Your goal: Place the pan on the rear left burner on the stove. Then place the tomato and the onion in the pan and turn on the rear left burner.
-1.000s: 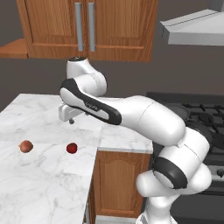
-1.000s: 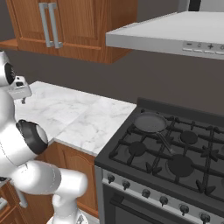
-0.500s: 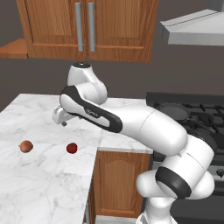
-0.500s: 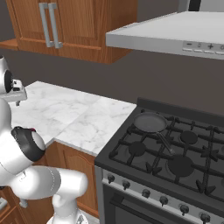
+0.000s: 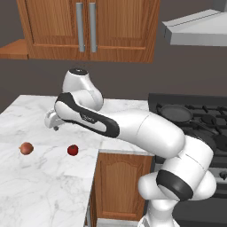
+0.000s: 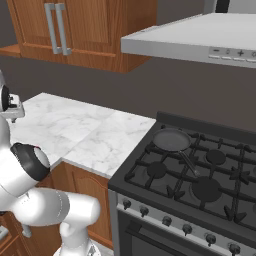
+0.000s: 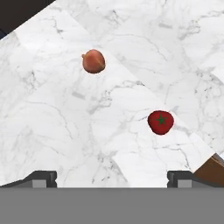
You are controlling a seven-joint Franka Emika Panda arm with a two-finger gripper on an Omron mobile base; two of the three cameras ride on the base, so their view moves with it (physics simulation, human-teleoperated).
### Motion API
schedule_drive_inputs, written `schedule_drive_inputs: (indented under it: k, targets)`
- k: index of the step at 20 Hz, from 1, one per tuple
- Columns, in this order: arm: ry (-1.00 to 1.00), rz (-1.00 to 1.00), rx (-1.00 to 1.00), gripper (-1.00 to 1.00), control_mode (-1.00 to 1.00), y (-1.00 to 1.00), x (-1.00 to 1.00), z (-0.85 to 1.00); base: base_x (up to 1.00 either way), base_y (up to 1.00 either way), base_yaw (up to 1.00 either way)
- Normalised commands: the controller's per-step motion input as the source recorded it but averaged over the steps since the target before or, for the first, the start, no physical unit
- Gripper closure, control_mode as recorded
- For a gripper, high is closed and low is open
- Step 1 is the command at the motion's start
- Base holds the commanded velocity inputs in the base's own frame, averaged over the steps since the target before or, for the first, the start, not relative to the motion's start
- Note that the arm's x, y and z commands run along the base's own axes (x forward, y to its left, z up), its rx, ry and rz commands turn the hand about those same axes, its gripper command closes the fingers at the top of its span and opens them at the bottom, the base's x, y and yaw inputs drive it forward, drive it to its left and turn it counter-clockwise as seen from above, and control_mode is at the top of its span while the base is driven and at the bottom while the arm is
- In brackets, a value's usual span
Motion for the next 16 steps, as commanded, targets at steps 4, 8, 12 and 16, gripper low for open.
schedule_drive_inputs:
  k: [4, 8, 12, 16]
  targets:
    - [0.00, -0.03, 0.00, -1.00, -1.00, 0.34, 0.00, -0.20, 0.00, 0.00, 0.00]
    - [0.00, -0.02, 0.00, -1.00, -1.00, 0.24, 0.00, -0.22, 0.00, 0.00, 0.00]
    - [0.00, -0.01, 0.00, -1.00, -1.00, 0.10, 0.00, -0.23, 0.00, 0.00, 0.00]
    - [0.00, -0.01, 0.00, -1.00, -1.00, 0.08, 0.00, -0.17, 0.00, 0.00, 0.00]
